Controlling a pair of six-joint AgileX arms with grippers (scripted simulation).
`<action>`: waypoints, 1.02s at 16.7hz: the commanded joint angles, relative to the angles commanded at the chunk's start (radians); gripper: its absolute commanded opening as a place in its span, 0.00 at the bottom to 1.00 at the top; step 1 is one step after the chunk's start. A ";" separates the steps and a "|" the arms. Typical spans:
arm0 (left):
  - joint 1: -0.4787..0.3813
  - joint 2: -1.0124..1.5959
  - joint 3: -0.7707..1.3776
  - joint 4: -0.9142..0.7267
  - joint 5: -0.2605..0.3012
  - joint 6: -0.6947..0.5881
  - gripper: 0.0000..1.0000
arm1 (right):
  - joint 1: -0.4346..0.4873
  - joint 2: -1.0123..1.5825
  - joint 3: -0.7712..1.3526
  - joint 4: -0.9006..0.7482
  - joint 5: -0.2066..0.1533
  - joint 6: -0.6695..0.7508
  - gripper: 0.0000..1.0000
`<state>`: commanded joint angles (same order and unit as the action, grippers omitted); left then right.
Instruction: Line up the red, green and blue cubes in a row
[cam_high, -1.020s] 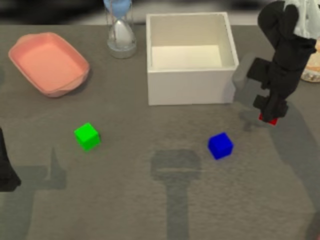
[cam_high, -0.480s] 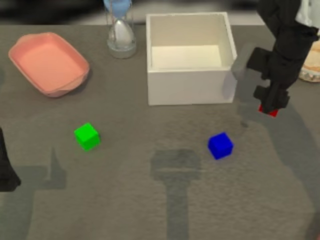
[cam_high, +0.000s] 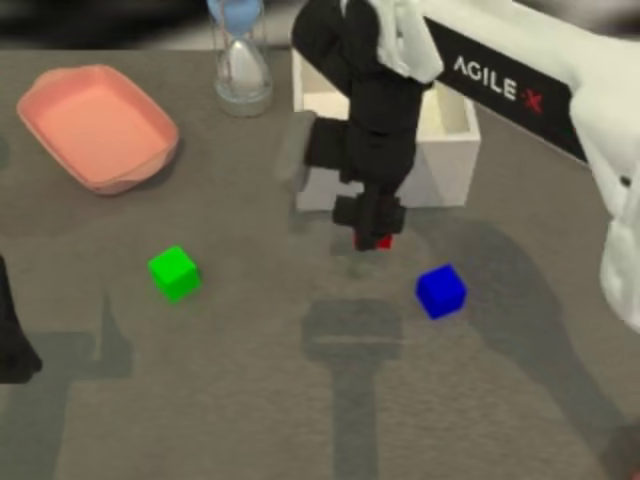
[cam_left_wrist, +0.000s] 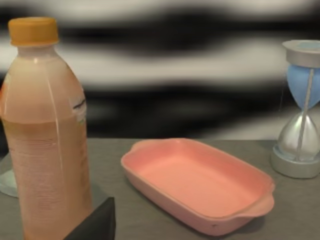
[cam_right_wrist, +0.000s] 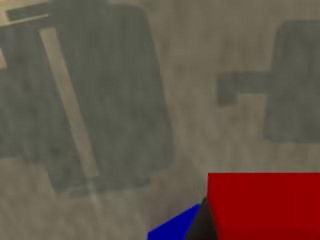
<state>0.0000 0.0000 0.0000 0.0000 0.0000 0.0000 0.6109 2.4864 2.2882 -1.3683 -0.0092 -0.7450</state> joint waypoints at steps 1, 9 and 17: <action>0.000 0.000 0.000 0.000 0.000 0.000 1.00 | 0.059 0.032 0.074 -0.033 0.000 0.012 0.00; 0.000 0.000 0.000 0.000 0.000 0.000 1.00 | 0.271 0.140 0.302 -0.151 0.004 0.066 0.00; 0.000 0.000 0.000 0.000 0.000 0.000 1.00 | 0.266 0.116 0.129 0.002 0.003 0.072 0.00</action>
<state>0.0000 0.0000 0.0000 0.0000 0.0000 0.0000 0.8767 2.6023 2.4173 -1.3665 -0.0067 -0.6731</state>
